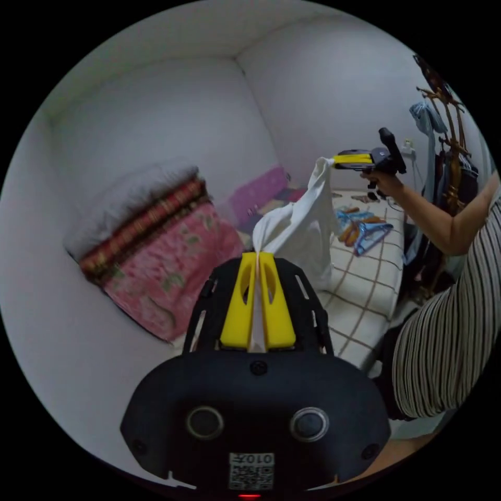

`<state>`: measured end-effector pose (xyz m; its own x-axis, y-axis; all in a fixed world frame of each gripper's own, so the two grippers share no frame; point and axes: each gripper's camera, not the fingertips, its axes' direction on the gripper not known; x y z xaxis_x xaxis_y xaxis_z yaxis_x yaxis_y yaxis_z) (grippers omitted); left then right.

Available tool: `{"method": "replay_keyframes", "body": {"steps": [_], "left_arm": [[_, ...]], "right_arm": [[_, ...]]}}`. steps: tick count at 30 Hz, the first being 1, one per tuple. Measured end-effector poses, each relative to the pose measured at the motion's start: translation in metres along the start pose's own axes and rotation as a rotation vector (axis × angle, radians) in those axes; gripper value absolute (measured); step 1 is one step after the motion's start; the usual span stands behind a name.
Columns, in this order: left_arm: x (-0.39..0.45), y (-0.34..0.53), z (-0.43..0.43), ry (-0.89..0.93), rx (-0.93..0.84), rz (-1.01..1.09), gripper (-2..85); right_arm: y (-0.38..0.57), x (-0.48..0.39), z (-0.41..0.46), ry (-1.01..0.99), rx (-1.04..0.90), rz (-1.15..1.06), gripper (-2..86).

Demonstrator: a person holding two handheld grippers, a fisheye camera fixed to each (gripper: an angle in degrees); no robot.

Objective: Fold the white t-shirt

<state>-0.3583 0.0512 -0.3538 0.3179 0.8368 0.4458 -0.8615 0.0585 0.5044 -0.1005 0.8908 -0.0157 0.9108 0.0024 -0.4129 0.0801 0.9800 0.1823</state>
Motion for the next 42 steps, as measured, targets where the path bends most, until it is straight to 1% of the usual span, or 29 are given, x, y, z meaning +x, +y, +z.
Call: {"method": "replay_keyframes", "body": {"steps": [4, 6, 8, 13, 15, 17, 21, 26, 29, 33, 34, 36, 38, 40, 42], "left_arm": [[-0.009, -0.024, -0.076, -0.01, 0.161, 0.005, -0.2], [-0.009, -0.029, -0.103, -0.031, 0.21, 0.02, -0.2], [-0.011, -0.032, -0.122, -0.034, 0.238, 0.031, -0.2], [-0.015, -0.033, -0.148, -0.01, 0.26, 0.035, -0.2], [-0.011, -0.031, -0.15, -0.01, 0.266, 0.042, -0.2], [-0.009, -0.028, -0.147, 0.024, 0.273, 0.044, -0.2], [-0.006, -0.025, -0.124, 0.126, 0.284, 0.046, -0.2], [0.013, -0.03, -0.089, 0.309, 0.36, 0.087, -0.2], [0.04, -0.034, -0.055, 0.454, 0.408, 0.128, -0.2], [0.091, -0.034, 0.007, 0.727, 0.473, 0.164, -0.1], [0.106, -0.031, 0.026, 0.8, 0.492, 0.163, -0.1], [0.124, -0.024, 0.053, 0.86, 0.501, 0.153, -0.1], [0.137, -0.013, 0.079, 0.853, 0.477, 0.128, -0.1], [0.147, 0.015, 0.114, 0.803, 0.423, 0.045, -0.2], [0.151, 0.044, 0.143, 0.76, 0.37, -0.027, -0.2]], "right_arm": [[-0.03, -0.003, -0.074, 0.08, 0.114, 0.016, 3.0], [-0.041, -0.003, -0.117, 0.048, 0.194, 0.056, 3.0], [-0.048, -0.003, -0.14, 0.005, 0.24, 0.076, 3.0], [-0.07, -0.021, -0.179, 0.026, 0.257, 0.07, 3.1], [-0.079, -0.037, -0.191, 0.102, 0.252, 0.039, 3.2], [-0.085, -0.043, -0.19, 0.124, 0.227, 0.033, 3.2], [-0.092, -0.036, -0.181, 0.028, 0.189, 0.107, 3.2], [-0.098, -0.025, -0.165, 0.102, 0.114, 0.14, 3.2], [-0.105, -0.009, -0.151, 0.154, 0.044, 0.173, 3.2], [-0.13, 0.017, -0.126, 0.213, -0.007, 0.222, 3.2], [-0.136, 0.019, -0.12, 0.221, -0.009, 0.216, 3.2], [-0.167, 0.021, -0.09, 0.229, -0.015, 0.163, 3.2], [-0.192, 0.015, -0.056, 0.205, -0.025, 0.095, 3.1], [-0.215, 0.002, -0.011, 0.159, -0.041, 0.021, 3.1], [-0.237, -0.027, 0.057, 0.024, -0.042, -0.083, 3.0]]}}
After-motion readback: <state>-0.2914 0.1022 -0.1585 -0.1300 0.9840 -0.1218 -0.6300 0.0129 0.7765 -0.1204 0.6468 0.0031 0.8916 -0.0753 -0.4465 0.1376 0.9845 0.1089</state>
